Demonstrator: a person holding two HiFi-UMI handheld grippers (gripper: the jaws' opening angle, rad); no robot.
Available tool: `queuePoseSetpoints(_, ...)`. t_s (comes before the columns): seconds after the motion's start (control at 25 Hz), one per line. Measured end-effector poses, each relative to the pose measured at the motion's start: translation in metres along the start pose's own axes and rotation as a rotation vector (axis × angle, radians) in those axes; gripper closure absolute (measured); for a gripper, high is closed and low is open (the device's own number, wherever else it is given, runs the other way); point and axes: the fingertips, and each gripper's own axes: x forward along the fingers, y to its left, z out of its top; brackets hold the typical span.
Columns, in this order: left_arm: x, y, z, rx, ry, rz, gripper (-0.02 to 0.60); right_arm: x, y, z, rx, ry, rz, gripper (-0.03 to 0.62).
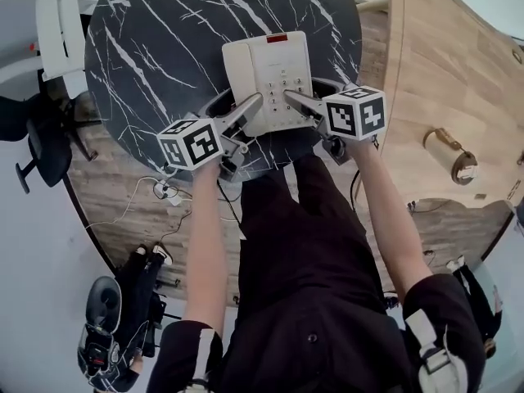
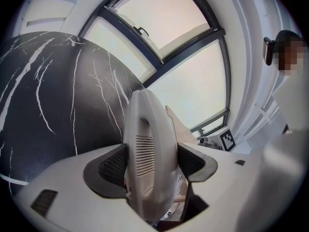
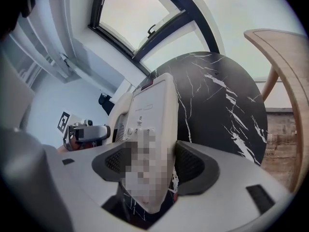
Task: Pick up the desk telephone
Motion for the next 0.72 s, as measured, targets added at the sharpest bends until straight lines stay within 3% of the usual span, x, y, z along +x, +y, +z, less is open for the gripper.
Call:
queuePoseSetpoints(0.52,-0.039,-0.054,0.018,0.04,-0.055,0.017,0.244,-0.054,0.046,0.017,0.001,-0.024,0.133,0.329)
queuePoseSetpoints(0.72,-0.053,-0.07,0.015,0.01,-0.101,0.008,0.244,-0.067,0.057,0.015,-0.008,-0.022,0.167,0.341)
